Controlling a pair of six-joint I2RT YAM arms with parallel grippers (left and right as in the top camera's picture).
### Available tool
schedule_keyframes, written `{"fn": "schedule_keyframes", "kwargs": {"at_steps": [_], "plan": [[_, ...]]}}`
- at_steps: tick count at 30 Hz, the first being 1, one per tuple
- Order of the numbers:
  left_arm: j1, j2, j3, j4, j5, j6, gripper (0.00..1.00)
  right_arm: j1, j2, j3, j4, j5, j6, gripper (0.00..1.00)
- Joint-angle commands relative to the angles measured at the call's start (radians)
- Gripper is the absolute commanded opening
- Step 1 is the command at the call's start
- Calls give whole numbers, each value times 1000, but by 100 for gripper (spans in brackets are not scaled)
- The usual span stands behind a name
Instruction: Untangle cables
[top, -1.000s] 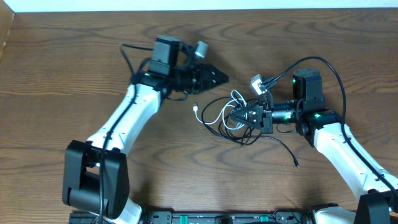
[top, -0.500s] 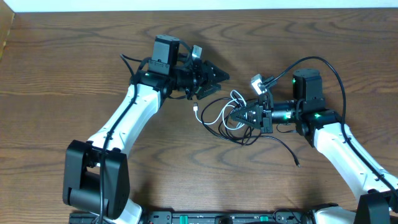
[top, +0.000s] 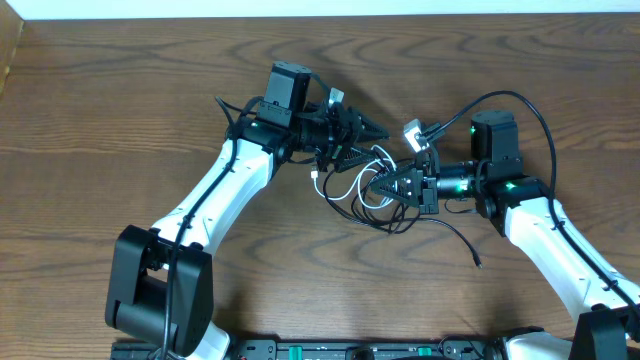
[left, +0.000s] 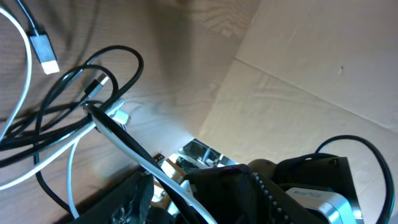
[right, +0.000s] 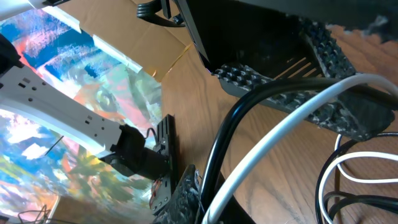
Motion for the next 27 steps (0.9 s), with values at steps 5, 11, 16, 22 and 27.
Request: {"fn": "schedule_keyframes", "kwargs": {"at_steps": [5,11,16,22,27], "plan": [[-4,8,6,2,22,-50,51,9,1,10,-1,-11,-16,1],[-13,8,6,95,-1,-61,49,9,1,10,-6,-11,-16,1],[-17,8,6,140,-19,-65,43,9,1,10,-19,-11,-16,1],[-67,8,6,111,-3,-64,43,9,1,10,-18,-10,-16,1],[-93,8,6,110,-27,-64,36,9,1,10,-19,-11,-16,1]]}}
